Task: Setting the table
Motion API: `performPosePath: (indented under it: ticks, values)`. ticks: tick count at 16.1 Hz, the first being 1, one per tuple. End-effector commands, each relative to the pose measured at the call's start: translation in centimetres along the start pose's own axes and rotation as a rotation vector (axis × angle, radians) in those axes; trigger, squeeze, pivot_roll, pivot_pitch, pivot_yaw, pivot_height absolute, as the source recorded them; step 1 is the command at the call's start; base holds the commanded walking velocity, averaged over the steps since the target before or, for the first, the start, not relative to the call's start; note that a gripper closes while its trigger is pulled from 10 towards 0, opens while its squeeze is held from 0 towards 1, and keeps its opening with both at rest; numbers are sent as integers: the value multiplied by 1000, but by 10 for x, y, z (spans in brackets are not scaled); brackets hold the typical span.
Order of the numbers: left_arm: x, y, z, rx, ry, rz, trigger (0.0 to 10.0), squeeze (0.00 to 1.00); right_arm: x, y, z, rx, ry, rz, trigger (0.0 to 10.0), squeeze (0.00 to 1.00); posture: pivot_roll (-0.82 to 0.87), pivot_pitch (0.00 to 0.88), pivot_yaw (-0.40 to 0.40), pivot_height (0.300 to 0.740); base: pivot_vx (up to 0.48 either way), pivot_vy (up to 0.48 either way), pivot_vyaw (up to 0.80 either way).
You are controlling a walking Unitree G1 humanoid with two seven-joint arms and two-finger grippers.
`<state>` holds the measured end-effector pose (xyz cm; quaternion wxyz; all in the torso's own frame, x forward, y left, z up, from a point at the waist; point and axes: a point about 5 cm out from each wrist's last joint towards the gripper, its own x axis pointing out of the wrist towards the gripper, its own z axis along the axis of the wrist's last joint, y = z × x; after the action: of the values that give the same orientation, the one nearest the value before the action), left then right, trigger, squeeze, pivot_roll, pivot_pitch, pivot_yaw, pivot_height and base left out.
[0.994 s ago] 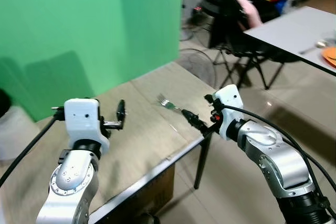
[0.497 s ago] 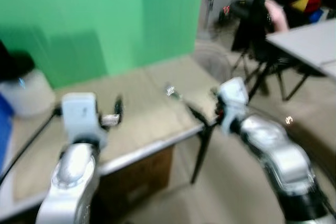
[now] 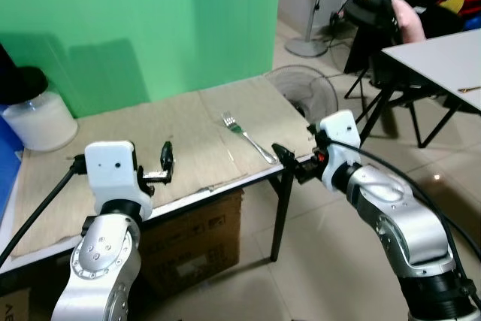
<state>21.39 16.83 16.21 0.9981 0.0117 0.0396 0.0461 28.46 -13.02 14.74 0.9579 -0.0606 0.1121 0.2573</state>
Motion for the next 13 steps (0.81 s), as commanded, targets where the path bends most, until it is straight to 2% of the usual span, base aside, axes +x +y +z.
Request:
performPosePath:
  ticks: [1,4,10,12,13]
  values:
    - [0,1,4,1,-20,-2,10000,0,-1,0,7,-1,-27,-12,10000,0,-39,0,12,740,386,0,0]
    - [-1,0,5,0,-27,-15,10000,0,2,3,8,-44,-18,7,10000,0,-32,0,8,740,409,0,0]
    - [-7,2,3,13,-18,-12,10000,0,5,12,7,-65,-3,70,10000,0,-21,0,0,740,446,0,748]
    - [-8,2,2,18,-14,-14,10000,0,6,12,6,-48,-1,61,10000,0,-16,0,-4,740,409,0,200]
    - [-10,0,2,21,-8,-41,10000,0,7,7,7,-49,7,18,10000,0,-13,0,-6,740,0,0,0]
